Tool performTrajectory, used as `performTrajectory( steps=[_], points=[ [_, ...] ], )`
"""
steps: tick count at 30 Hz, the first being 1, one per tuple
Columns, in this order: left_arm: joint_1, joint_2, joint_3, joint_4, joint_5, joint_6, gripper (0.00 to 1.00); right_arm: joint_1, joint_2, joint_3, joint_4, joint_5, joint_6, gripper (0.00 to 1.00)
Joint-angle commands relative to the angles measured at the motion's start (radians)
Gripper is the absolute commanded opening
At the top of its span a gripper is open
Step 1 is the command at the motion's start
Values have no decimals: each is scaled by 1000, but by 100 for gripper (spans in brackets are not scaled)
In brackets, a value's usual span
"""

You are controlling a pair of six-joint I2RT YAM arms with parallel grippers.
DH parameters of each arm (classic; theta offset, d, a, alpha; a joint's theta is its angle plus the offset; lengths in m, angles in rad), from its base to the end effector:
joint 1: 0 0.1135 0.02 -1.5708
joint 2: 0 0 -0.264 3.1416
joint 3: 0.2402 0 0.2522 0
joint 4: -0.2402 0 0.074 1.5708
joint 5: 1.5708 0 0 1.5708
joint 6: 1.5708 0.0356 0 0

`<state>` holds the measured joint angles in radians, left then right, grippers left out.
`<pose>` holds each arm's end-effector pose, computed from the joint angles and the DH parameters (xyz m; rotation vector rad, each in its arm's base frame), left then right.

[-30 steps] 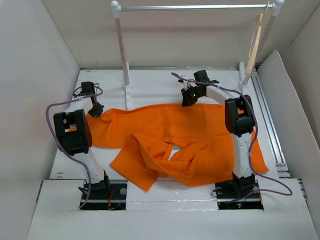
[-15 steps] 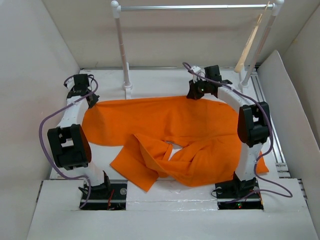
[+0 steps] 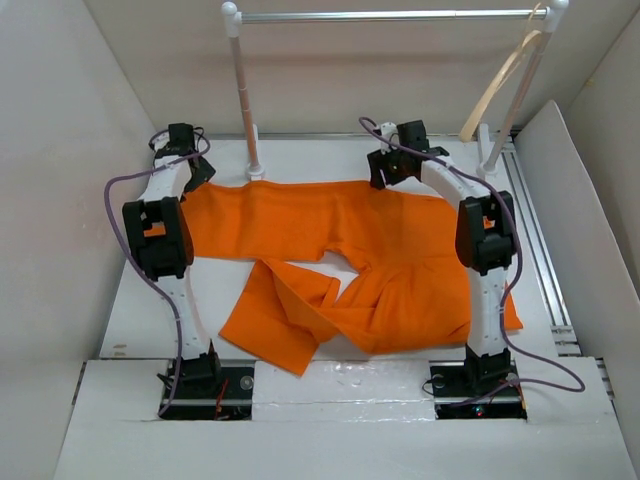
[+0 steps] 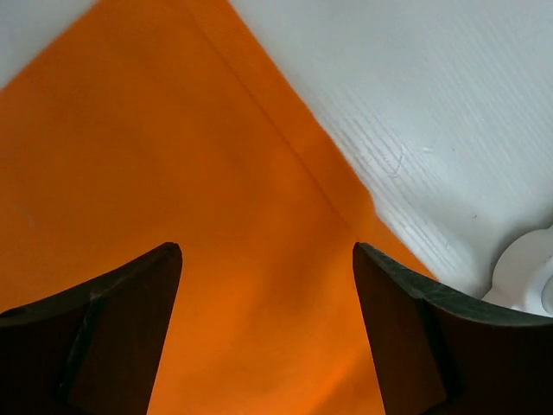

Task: Place the trousers on the hanger
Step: Flatten out the trousers at the center of the board.

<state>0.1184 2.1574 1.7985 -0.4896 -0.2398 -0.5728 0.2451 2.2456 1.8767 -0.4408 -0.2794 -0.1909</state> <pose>0.4839 0.0661 0.2220 -0.9105 2.2084 0.0771 0.4921 0.1332 0.2089 -0.6415 2.2807 0.3581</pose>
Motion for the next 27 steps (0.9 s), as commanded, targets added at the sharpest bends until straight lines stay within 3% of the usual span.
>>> performTrajectory(
  steps=[1, 5, 6, 7, 12, 14, 15, 16, 17, 18, 19, 20, 23, 24, 27],
  points=[
    [44, -195, -59, 2, -69, 41, 76, 92, -148, -14, 11, 28, -4, 65],
    [64, -373, -337, 51, -14, 4, 70, 151, -333, -311, 117, 88, 36, 57],
    [15, -461, -390, 109, 47, 17, 65, 151, -421, -430, 161, 89, 77, 13],
    [-24, -503, -442, 121, 57, 22, 64, 132, -505, -492, 177, 92, 108, 0],
    [-299, -726, -689, 77, 30, 12, 58, -37, -754, -775, 231, 118, 220, 0],
    [-382, -784, -805, 68, 49, -19, 59, -114, -846, -853, 209, 150, 229, 7],
    [-393, -845, -844, 68, 72, -42, 61, -203, -866, -872, 177, 154, 234, 25],
    [-393, -869, -881, 80, 111, -62, 63, -252, -882, -895, 177, 158, 228, 26],
    [-393, -921, -946, 94, 169, -67, 65, -300, -891, -903, 151, 158, 217, 49],
    [-393, -935, -967, 103, 186, -74, 67, -344, -888, -903, 136, 158, 203, 63],
    [-393, -971, -1003, 102, 206, -75, 68, -506, -836, -880, 131, 131, 138, 69],
    [-393, -972, -1011, 102, 206, -75, 68, -507, -836, -880, 131, 131, 137, 69],
    [-393, -998, -1030, 97, 234, -38, 72, -634, -709, -817, 164, -59, 104, 71],
    [-393, -993, -1034, 92, 317, -20, 73, -654, -651, -806, 218, -210, 107, 72],
    [-393, -999, -1028, 53, 336, 5, 78, -676, -592, -760, 182, -220, 96, 73]
  ],
)
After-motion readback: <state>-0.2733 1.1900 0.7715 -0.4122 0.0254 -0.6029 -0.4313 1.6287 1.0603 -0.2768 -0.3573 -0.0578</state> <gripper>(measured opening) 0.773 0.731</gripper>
